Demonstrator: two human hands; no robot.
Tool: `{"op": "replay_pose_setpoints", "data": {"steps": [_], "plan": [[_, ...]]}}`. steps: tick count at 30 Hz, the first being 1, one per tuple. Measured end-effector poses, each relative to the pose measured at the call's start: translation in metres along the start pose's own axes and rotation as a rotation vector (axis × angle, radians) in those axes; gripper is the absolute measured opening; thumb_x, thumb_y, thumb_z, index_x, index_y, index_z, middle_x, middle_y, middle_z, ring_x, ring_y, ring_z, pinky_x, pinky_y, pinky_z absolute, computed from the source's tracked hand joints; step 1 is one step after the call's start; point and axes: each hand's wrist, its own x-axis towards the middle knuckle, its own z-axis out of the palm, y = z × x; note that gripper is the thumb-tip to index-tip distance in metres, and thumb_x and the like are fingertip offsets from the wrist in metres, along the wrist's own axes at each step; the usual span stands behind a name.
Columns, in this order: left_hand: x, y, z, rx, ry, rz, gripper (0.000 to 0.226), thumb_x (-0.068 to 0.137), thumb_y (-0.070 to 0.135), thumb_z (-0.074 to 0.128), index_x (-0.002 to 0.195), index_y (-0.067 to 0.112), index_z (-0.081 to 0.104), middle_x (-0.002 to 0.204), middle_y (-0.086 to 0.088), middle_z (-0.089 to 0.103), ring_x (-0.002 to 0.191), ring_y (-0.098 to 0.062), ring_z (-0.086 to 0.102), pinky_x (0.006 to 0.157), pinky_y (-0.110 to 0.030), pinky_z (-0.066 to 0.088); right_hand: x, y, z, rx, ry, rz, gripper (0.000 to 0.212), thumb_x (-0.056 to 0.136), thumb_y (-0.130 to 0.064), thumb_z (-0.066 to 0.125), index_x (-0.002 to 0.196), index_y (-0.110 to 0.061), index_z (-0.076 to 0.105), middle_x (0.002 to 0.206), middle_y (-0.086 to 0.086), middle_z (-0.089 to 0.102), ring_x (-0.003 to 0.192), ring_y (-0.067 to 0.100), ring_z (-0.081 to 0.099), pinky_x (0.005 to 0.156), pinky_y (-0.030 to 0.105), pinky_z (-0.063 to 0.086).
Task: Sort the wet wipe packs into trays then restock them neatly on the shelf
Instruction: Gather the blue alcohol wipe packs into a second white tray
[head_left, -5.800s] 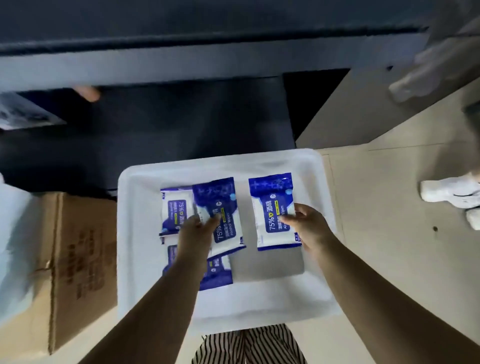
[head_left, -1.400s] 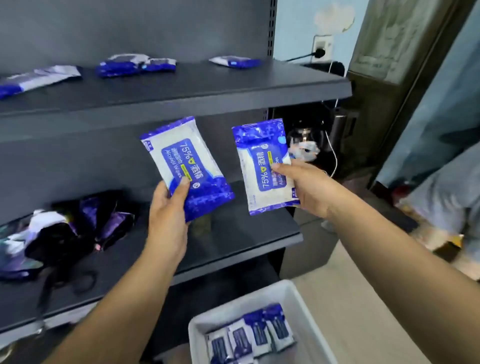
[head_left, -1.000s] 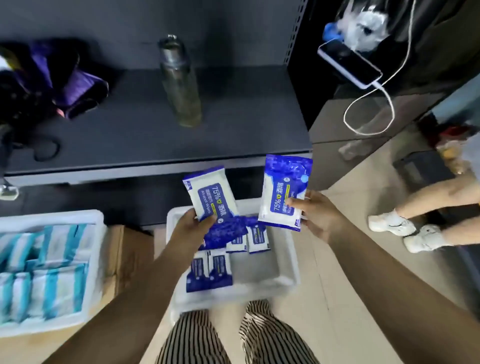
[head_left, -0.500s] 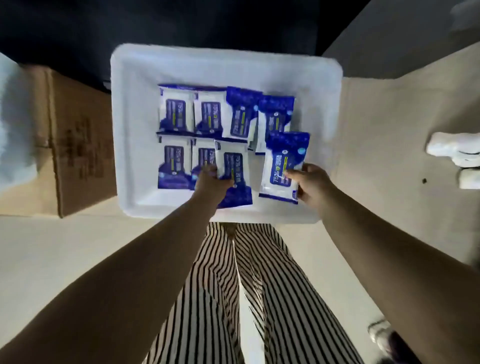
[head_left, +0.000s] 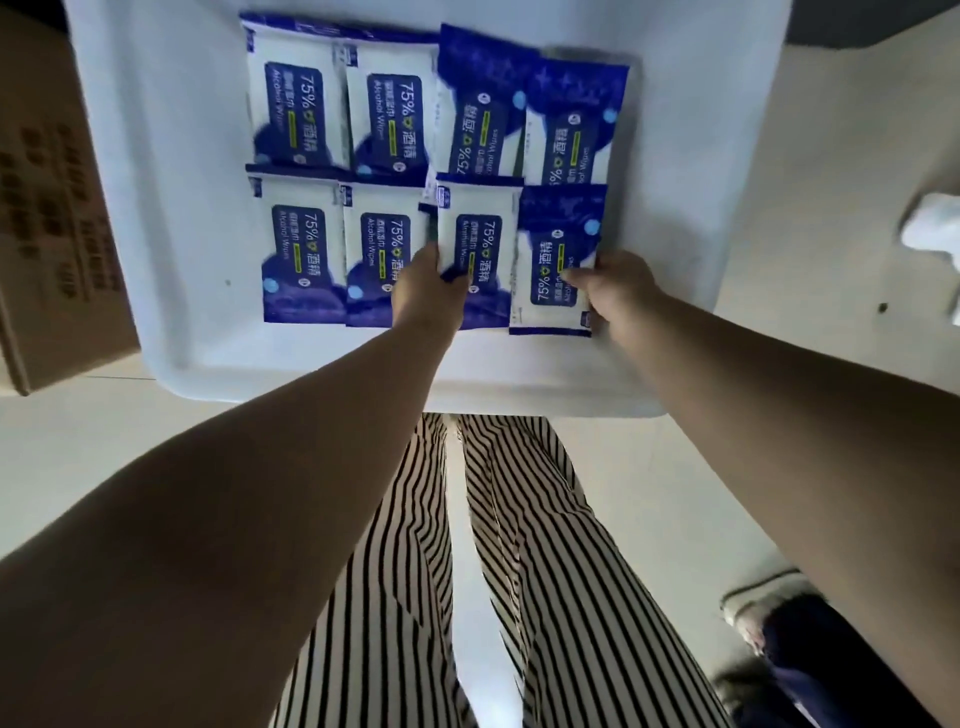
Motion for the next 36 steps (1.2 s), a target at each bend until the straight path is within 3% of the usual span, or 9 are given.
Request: {"op": "replay_pose_setpoints", "data": {"steps": [2, 4, 7, 10, 13, 20, 23, 26, 36], "plan": [[-0.004, 0.001, 0.0, 0.065, -0.009, 0.007, 0.006, 0.092, 0.017, 0.053, 0.097, 0.014, 0.052, 0.078, 0.002, 0.051, 0.068, -0.015, 0.047, 0.036, -0.009, 0.03, -0.003, 0.0, -0.001, -0.068, 0.019, -0.033, 0.024, 0.088, -0.011, 0.061, 0.11, -0.002, 0.061, 0.106, 0.01, 0.064, 0.088, 0.024, 0.06, 0.078, 0.031, 0.048], [-0.009, 0.005, -0.006, 0.11, -0.022, 0.018, 0.018, 0.093, 0.019, 0.051, 0.108, 0.01, 0.054, 0.087, -0.001, 0.055, 0.064, -0.014, 0.046, 0.037, -0.007, 0.031, -0.005, -0.001, -0.004, -0.204, 0.021, -0.055, 0.011, 0.089, -0.015, 0.06, 0.09, -0.004, 0.061, 0.09, 0.008, 0.064, 0.079, 0.023, 0.057, 0.07, 0.028, 0.045], [-0.025, 0.015, -0.024, 0.197, -0.035, 0.028, 0.043, 0.095, 0.024, 0.05, 0.133, 0.007, 0.043, 0.127, -0.012, 0.054, 0.099, -0.023, 0.056, 0.066, -0.015, 0.037, -0.025, -0.007, -0.015, -0.375, 0.057, -0.084, 0.033, 0.091, -0.022, 0.058, 0.065, -0.014, 0.04, 0.068, -0.001, 0.046, 0.077, 0.022, 0.055, 0.055, 0.023, 0.034], [-0.052, 0.033, -0.055, 0.25, -0.02, 0.099, 0.051, 0.094, 0.023, 0.051, 0.14, 0.007, 0.036, 0.138, -0.014, 0.047, 0.119, -0.026, 0.049, 0.086, -0.028, 0.038, -0.057, -0.028, -0.03, -0.492, 0.052, -0.247, 0.014, 0.093, -0.019, 0.054, 0.092, -0.006, 0.057, 0.093, 0.007, 0.061, 0.102, 0.026, 0.057, 0.073, 0.025, 0.038], [-0.086, 0.059, -0.096, 0.283, -0.016, 0.215, 0.047, 0.093, 0.019, 0.053, 0.138, 0.012, 0.041, 0.138, -0.011, 0.048, 0.123, -0.025, 0.047, 0.098, -0.03, 0.036, -0.099, -0.059, -0.05, -0.605, 0.033, -0.437, 0.026, 0.092, -0.015, 0.053, 0.116, -0.005, 0.057, 0.119, 0.012, 0.06, 0.108, 0.025, 0.055, 0.081, 0.024, 0.037], [-0.176, 0.122, -0.187, 0.478, 0.013, 0.401, 0.038, 0.094, 0.026, 0.051, 0.131, 0.017, 0.049, 0.131, -0.002, 0.055, 0.1, -0.02, 0.059, 0.076, -0.018, 0.034, -0.215, -0.142, -0.102, -0.774, 0.031, -0.775, 0.023, 0.09, -0.02, 0.056, 0.11, -0.011, 0.061, 0.116, 0.007, 0.062, 0.103, 0.022, 0.058, 0.081, 0.025, 0.042], [-0.216, 0.162, -0.224, 0.543, 0.091, 0.52, 0.038, 0.095, 0.03, 0.049, 0.131, 0.019, 0.049, 0.129, 0.001, 0.056, 0.105, -0.018, 0.057, 0.084, -0.019, 0.035, -0.276, -0.186, -0.127, -0.81, 0.036, -0.945, 0.026, 0.09, -0.021, 0.056, 0.114, -0.012, 0.06, 0.119, 0.003, 0.061, 0.108, 0.02, 0.056, 0.087, 0.027, 0.043], [-0.264, 0.195, -0.26, 0.507, 0.212, 0.621, 0.039, 0.094, 0.029, 0.052, 0.13, 0.016, 0.051, 0.128, -0.001, 0.058, 0.117, -0.017, 0.053, 0.092, -0.019, 0.034, -0.347, -0.232, -0.155, -0.927, 0.086, -1.126, 0.026, 0.09, -0.026, 0.057, 0.114, -0.015, 0.06, 0.117, 0.0, 0.06, 0.11, 0.019, 0.054, 0.09, 0.028, 0.042], [-0.403, 0.267, -0.407, 0.413, 0.742, 0.944, 0.032, 0.089, 0.025, 0.06, 0.116, 0.009, 0.062, 0.111, -0.003, 0.067, 0.107, -0.02, 0.058, 0.086, -0.018, 0.034, -0.548, -0.333, -0.205, -0.963, 0.391, -1.631, 0.024, 0.088, -0.029, 0.059, 0.109, -0.018, 0.06, 0.111, 0.0, 0.06, 0.106, 0.018, 0.052, 0.092, 0.032, 0.041]]}}
